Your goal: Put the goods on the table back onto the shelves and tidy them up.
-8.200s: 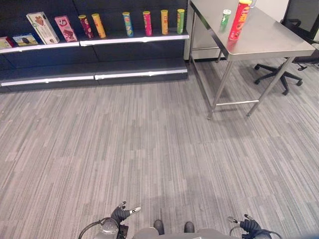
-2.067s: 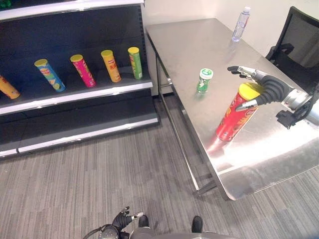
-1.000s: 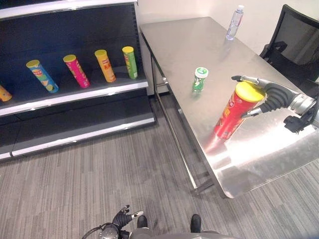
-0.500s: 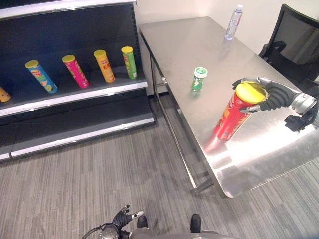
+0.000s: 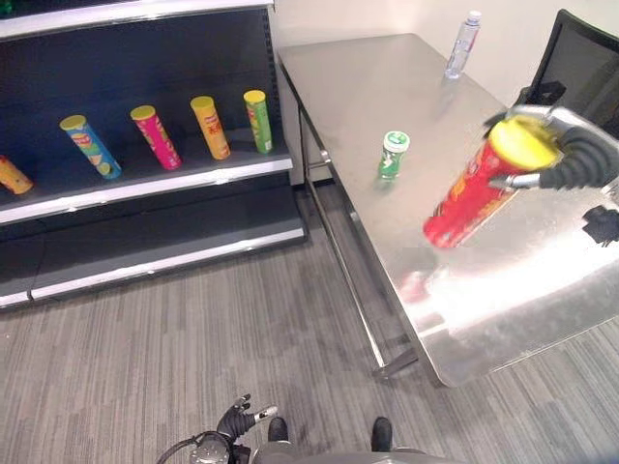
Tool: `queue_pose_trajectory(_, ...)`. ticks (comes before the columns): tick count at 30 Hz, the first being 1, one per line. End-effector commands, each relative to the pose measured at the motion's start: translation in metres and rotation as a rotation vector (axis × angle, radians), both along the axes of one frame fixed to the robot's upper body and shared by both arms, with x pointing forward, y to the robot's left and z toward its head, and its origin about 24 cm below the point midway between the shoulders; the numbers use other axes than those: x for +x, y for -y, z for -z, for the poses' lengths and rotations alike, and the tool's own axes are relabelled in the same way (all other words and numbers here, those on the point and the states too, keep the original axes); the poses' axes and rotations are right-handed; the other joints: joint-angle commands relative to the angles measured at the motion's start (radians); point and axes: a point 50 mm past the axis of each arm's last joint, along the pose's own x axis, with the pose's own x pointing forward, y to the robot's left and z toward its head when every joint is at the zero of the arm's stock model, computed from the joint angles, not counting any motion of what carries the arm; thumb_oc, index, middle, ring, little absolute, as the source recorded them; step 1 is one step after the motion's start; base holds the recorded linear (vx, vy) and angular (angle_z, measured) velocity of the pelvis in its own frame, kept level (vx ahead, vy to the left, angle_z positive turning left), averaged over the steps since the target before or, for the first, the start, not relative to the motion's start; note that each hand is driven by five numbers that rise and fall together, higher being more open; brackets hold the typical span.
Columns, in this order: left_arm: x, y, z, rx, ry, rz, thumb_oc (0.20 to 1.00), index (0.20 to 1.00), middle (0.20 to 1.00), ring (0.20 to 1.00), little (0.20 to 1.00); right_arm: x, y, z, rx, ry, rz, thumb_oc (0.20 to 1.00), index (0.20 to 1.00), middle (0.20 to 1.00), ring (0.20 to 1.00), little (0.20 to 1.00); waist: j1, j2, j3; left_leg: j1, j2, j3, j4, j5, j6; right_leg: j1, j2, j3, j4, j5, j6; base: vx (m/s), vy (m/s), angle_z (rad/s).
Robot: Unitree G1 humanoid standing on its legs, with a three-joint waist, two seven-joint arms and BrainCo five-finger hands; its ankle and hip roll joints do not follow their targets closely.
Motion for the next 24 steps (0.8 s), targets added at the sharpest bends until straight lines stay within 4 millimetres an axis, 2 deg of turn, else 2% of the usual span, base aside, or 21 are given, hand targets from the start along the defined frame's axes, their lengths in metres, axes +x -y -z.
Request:
queue_pose_trajectory(1,0.026,-0.02,-0.014,0.065,0.102,-0.003,1.0,1.0,1.0,1.0,1.0,-0.021,-0.013,-0.032,0.098,0.256,-0.091,0.2,0.2,0.2,0.2,0.2,0.046,-0.027,-0.009,0.003,0.031,0.049,0.068,-0.051,-0.063,0.022,0.013,-0.04,0.162,-0.232,0.036,-0.02,-0.102,0.27)
queue_pose_trajectory(6,0.03,-0.022,-0.018,0.063,0.14,-0.035,1.0,1.0,1.0,1.0,1.0,-0.033,-0.015,-0.038,0.12,0.341,-0.107,0.2,0.2,0.2,0.2,0.2,0.057,-0.023,0.031,-0.063,0.027,-0.008,0.133,-0.047,-0.069,0.01,0.009,-0.055,0.185,-0.249,0.025,-0.07,-0.044,0.34)
queue_pose_trajectory(8,0.028,-0.021,-0.017,0.06,0.141,-0.033,1.0,1.0,1.0,1.0,1.0,-0.039,-0.014,-0.044,0.102,0.405,-0.09,0.2,0.2,0.2,0.2,0.2,0.05,-0.01,0.035,-0.099,0.057,0.009,0.134,-0.014,-0.094,0.001,-0.003,-0.096,0.189,-0.249,0.031,-0.08,0.136,0.74)
queue_pose_trajectory(9,0.025,-0.024,-0.017,0.065,0.141,-0.051,1.0,1.0,1.0,1.0,1.0,-0.042,-0.015,-0.047,0.082,0.434,-0.086,0.2,0.2,0.2,0.2,0.2,0.051,-0.002,0.041,-0.112,0.096,0.009,0.124,0.012,-0.113,-0.007,-0.021,-0.108,0.194,-0.245,0.039,-0.07,0.16,0.68)
queue_pose_trajectory(10,0.025,-0.024,-0.017,0.065,0.141,-0.051,1.0,1.0,1.0,1.0,1.0,-0.042,-0.015,-0.046,0.082,0.435,-0.085,0.2,0.2,0.2,0.2,0.2,0.047,-0.002,0.04,-0.114,0.097,0.004,0.122,0.014,-0.115,-0.008,-0.02,-0.112,0.197,-0.248,0.039,-0.11,0.314,0.6)
queue_pose_trajectory(11,0.023,-0.028,-0.018,0.072,0.149,-0.081,1.0,1.0,1.0,1.0,1.0,-0.044,-0.015,-0.049,0.052,0.46,-0.069,0.2,0.2,0.2,0.2,0.2,0.041,-0.001,0.041,-0.121,0.156,-0.002,0.116,0.036,-0.135,-0.023,-0.059,-0.128,0.198,-0.241,0.054,-0.08,0.291,0.52)
queue_pose_trajectory(14,0.022,-0.033,-0.019,0.089,0.158,-0.117,1.0,1.0,1.0,1.0,1.0,-0.045,-0.014,-0.05,0.015,0.482,-0.037,0.2,0.2,0.2,0.2,0.2,0.032,-0.006,0.031,-0.101,0.236,-0.019,0.107,0.067,-0.153,-0.04,-0.12,-0.141,0.195,-0.223,0.084,-0.07,0.355,0.28)
queue_pose_trajectory(15,0.021,-0.033,-0.019,0.088,0.158,-0.117,1.0,1.0,1.0,1.0,1.0,-0.045,-0.014,-0.05,0.014,0.483,-0.037,0.2,0.2,0.2,0.2,0.2,0.031,-0.006,0.03,-0.101,0.235,-0.019,0.107,0.067,-0.153,-0.04,-0.121,-0.142,0.196,-0.224,0.085,-0.05,0.471,0.17)
queue_pose_trajectory(16,0.022,-0.035,-0.02,0.102,0.165,-0.124,1.0,1.0,1.0,1.0,1.0,-0.045,-0.014,-0.05,-0.003,0.481,-0.032,0.2,0.2,0.2,0.2,0.2,0.023,-0.008,0.024,-0.097,0.259,-0.041,0.109,0.098,-0.153,-0.05,-0.158,-0.132,0.195,-0.209,0.106,-0.05,0.489,0.22)
queue_pose_trajectory(17,0.023,-0.036,-0.021,0.105,0.172,-0.121,1.0,1.0,1.0,1.0,1.0,-0.046,-0.014,-0.051,-0.015,0.483,-0.03,0.2,0.2,0.2,0.2,0.2,0.018,-0.009,0.021,-0.098,0.266,-0.055,0.114,0.109,-0.153,-0.055,-0.176,-0.127,0.194,-0.197,0.111,-0.05,0.488,0.25)
queue_pose_trajectory(18,0.023,-0.036,-0.021,0.105,0.172,-0.121,1.0,1.0,1.0,1.0,1.0,-0.046,-0.014,-0.051,-0.015,0.483,-0.03,0.2,0.2,0.2,0.2,0.2,0.018,-0.009,0.02,-0.099,0.266,-0.055,0.114,0.109,-0.153,-0.055,-0.176,-0.127,0.194,-0.197,0.111,-0.07,0.52,0.16)
queue_pose_trajectory(19,0.031,-0.039,-0.025,0.12,0.197,-0.099,1.0,1.0,1.0,1.0,1.0,-0.046,-0.016,-0.052,-0.038,0.483,-0.035,0.2,0.2,0.2,0.2,0.2,0.008,-0.012,0.018,-0.101,0.281,-0.058,0.142,0.092,-0.153,-0.065,-0.214,-0.117,0.189,-0.169,0.111,-0.05,0.353,0.02)
queue_pose_trajectory(20,0.031,-0.039,-0.025,0.12,0.197,-0.1,1.0,1.0,1.0,1.0,1.0,-0.046,-0.016,-0.052,-0.038,0.483,-0.036,0.2,0.2,0.2,0.2,0.2,0.009,-0.012,0.018,-0.103,0.281,-0.057,0.15,0.086,-0.153,-0.066,-0.215,-0.115,0.188,-0.168,0.111,-0.11,0.711,0.16)
queue_pose_trajectory(21,0.042,-0.04,-0.031,0.146,0.22,-0.04,1.0,1.0,1.0,1.0,1.0,-0.043,-0.016,-0.054,-0.042,0.481,-0.027,0.2,0.2,0.2,0.2,0.2,0.003,-0.02,0.015,-0.113,0.285,-0.012,0.207,-0.002,-0.153,-0.064,-0.255,-0.112,0.151,-0.113,0.111,-0.12,0.515,0.13)
queue_pose_trajectory(22,0.046,-0.046,-0.034,0.176,0.225,-0.009,1.0,1.0,1.0,1.0,1.0,-0.04,-0.016,-0.052,-0.041,0.473,-0.023,0.2,0.2,0.2,0.2,0.2,0.0,-0.023,0.017,-0.112,0.28,0.012,0.221,-0.046,-0.153,-0.073,-0.276,-0.108,0.131,-0.073,0.111,-0.17,0.615,0.16)
queue_pose_trajectory(24,0.05,-0.057,-0.04,0.202,0.237,-0.04,1.0,1.0,1.0,1.0,1.0,-0.035,-0.029,-0.048,-0.037,0.464,-0.073,0.2,0.2,0.2,0.2,0.2,0.015,-0.04,0.043,-0.102,0.264,0.048,0.242,-0.097,-0.153,-0.123,-0.298,-0.1,0.112,0.016,0.111,-0.2,0.346,-0.22)
